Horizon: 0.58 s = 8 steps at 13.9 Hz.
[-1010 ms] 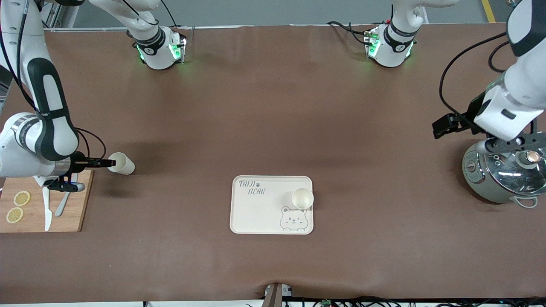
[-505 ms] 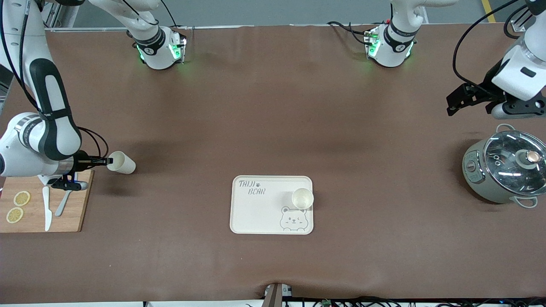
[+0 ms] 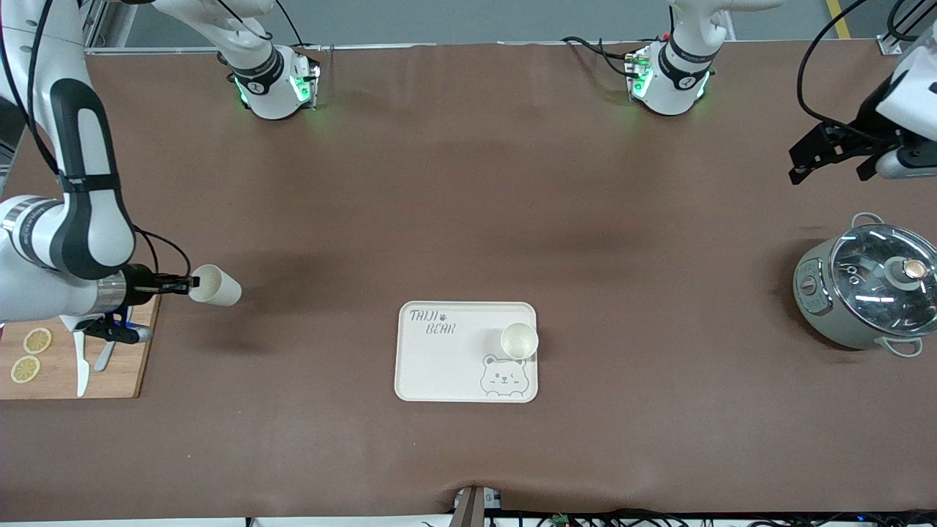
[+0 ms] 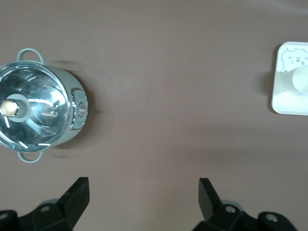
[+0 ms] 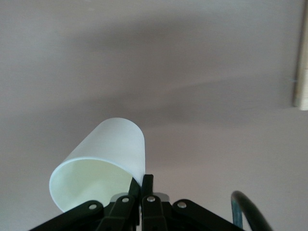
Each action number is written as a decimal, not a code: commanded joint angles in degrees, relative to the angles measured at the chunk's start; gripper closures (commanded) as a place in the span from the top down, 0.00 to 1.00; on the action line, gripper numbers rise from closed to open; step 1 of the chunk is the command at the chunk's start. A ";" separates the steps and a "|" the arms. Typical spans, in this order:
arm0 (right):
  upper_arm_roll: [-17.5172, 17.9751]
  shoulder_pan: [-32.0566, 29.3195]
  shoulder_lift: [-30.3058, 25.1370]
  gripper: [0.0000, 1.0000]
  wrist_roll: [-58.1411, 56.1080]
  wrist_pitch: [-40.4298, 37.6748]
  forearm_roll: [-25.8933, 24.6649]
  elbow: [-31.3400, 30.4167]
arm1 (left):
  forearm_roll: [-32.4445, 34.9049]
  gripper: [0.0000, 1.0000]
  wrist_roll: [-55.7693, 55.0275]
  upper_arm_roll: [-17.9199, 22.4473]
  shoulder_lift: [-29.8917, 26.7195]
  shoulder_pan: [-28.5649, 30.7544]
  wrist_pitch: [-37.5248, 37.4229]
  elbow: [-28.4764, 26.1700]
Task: Place white IKEA cup upright on tray with both arms
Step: 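Grasp the second white cup with the right gripper and carry it to the tray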
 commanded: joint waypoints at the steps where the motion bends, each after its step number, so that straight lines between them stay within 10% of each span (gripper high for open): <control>1: -0.16 3.74 -0.26 0.00 7.52 -0.65 6.29 0.40 | 0.31 1.00 0.70 -0.07 0.56 0.70 0.09 2.49; 8: -0.16 17.53 2.36 0.00 32.30 10.59 11.07 1.80 | 0.22 1.00 -0.10 -0.06 3.02 3.60 -1.67 5.92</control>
